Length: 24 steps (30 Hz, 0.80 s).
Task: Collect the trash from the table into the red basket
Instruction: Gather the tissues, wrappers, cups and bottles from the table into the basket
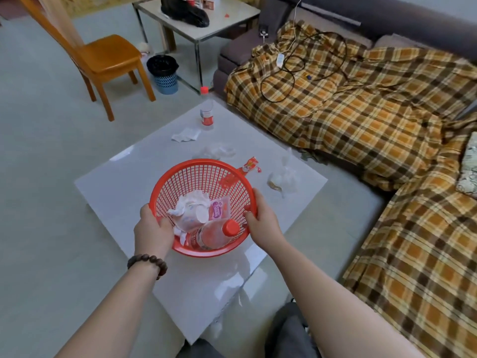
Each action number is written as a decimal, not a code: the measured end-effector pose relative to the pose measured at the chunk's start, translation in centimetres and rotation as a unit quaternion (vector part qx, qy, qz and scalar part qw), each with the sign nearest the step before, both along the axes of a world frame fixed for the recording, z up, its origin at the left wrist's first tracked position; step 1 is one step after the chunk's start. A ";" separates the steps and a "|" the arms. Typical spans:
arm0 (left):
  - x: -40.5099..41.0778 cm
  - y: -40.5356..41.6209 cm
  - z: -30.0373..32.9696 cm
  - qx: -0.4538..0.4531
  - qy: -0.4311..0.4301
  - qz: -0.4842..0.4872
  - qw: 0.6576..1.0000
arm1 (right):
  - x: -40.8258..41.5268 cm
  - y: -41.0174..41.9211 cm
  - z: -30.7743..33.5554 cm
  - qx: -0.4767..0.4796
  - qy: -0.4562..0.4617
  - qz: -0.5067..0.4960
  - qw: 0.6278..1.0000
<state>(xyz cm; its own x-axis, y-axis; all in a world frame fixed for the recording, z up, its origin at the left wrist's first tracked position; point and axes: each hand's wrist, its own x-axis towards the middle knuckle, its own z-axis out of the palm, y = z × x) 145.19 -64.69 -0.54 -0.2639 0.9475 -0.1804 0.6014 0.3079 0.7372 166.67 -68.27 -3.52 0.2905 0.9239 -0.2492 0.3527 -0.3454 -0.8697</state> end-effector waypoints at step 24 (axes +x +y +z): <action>27.4 8.2 -3.5 -0.016 0.032 0.190 0.981 | 28.2 16.2 -2.6 -0.043 0.044 0.219 0.974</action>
<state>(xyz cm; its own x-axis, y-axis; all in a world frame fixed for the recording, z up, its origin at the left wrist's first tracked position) 172.54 -56.53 -4.01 -0.6092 0.7724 -0.1798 0.4839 0.5416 0.6874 194.90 -52.09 -6.13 -0.1529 0.9286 -0.3381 0.4080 -0.2523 -0.8774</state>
